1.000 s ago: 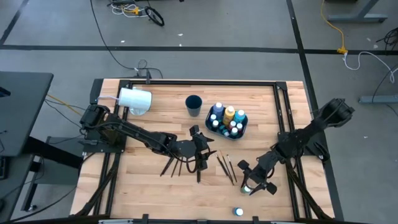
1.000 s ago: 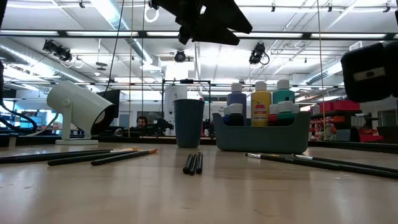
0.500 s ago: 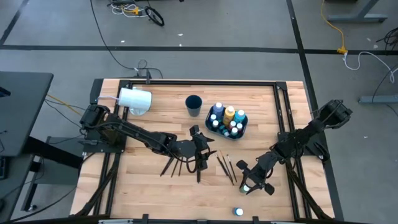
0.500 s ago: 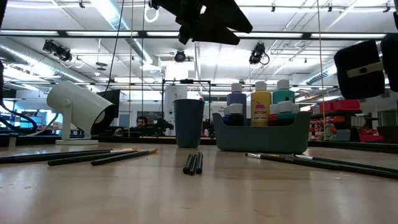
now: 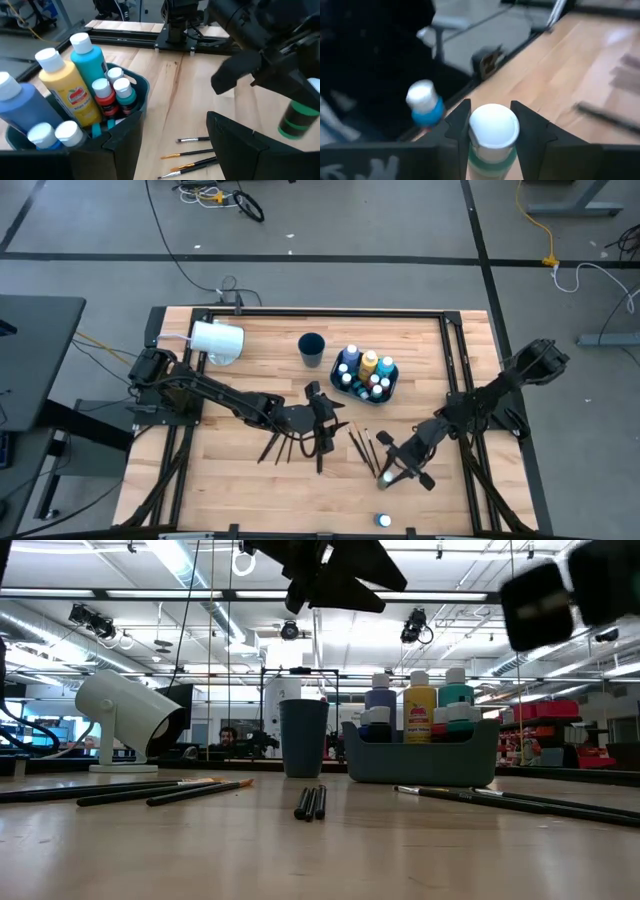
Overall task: Pick & Place Paint Supplies
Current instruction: Put the small green paint bottle into the blue bin
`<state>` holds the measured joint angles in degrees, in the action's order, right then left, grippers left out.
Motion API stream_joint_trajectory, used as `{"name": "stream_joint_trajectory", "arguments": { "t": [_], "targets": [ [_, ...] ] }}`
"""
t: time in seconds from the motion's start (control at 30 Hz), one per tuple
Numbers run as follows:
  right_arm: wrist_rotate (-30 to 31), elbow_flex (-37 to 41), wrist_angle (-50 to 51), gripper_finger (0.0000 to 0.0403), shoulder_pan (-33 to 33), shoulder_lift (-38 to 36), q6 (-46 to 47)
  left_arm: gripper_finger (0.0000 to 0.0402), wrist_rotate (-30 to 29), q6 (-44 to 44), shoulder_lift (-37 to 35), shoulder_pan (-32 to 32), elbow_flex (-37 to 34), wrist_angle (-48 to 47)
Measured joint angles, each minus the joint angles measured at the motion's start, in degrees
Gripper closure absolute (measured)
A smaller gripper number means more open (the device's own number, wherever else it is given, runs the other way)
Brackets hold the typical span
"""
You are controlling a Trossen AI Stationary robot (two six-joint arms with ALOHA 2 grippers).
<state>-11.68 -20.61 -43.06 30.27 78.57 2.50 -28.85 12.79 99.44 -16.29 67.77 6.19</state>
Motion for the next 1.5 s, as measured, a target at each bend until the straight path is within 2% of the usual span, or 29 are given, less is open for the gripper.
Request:
{"name": "stream_joint_trajectory", "arguments": {
  "t": [0.07, 0.13, 0.27, 0.37, 0.47, 0.6, 0.63, 0.77, 0.8, 0.97, 1.1, 1.3, 1.5],
  "targets": [
    [2.6, -1.7, 0.3, 0.0291, -1.2, -2.0, -1.1, 0.0175, 0.0, 2.9, 0.0, 0.0, 0.0, 1.2],
    [9.1, -3.3, 2.8, 0.0291, -2.2, -4.4, -3.6, 0.0175, -0.2, 3.5, -0.1, 0.0, 0.0, 1.3],
    [29.9, -6.0, 9.5, 0.0284, -4.1, -7.6, -6.0, 0.0175, -1.6, 1.0, -2.1, -0.3, 0.0, -0.2],
    [44.7, -6.6, 8.9, 0.0283, -6.2, -7.7, -4.7, 0.0175, -4.8, -2.0, -4.7, -1.2, 0.0, -0.4],
    [52.8, -6.6, 8.9, 0.0288, -8.5, -6.1, -2.5, 0.0175, -6.8, -5.7, -7.6, -2.2, 0.0, -1.4],
    [48.1, -7.5, 8.4, 0.0286, -11.3, -2.4, 0.2, 0.0173, -7.7, -8.3, -9.4, -3.2, 0.1, -1.5],
    [48.7, -8.1, 8.6, 0.0286, -11.5, -1.2, 0.3, 0.0173, -8.0, -8.8, -9.5, -3.2, 0.1, -1.8],
    [58.6, -11.1, 9.5, 0.0286, -12.6, 3.2, -0.7, 0.0173, -8.1, -8.9, -9.5, -3.0, 0.0, -2.4],
    [59.2, -11.7, 9.5, 0.0286, -13.2, 3.9, -0.2, 0.0173, -8.0, -8.7, -9.5, -3.0, 0.0, -3.1],
    [58.5, -11.6, 12.4, 0.0286, -16.1, 5.3, 5.7, 0.0173, -7.8, -8.6, -9.3, -3.1, 0.0, -3.5],
    [52.9, -11.5, 14.5, 0.0286, -18.6, 5.8, 9.4, 0.0173, -7.6, -9.2, -9.3, -3.3, 0.0, -3.3],
    [51.5, -11.7, 14.5, 0.0286, -22.0, 6.4, 8.2, 0.0173, -7.6, -9.0, -9.3, -3.3, 0.0, -3.2],
    [52.7, -11.5, 17.1, 0.0286, -23.2, 6.6, 6.2, 0.0173, -7.6, -8.7, -9.3, -3.3, 0.0, -3.2]
  ]
}}
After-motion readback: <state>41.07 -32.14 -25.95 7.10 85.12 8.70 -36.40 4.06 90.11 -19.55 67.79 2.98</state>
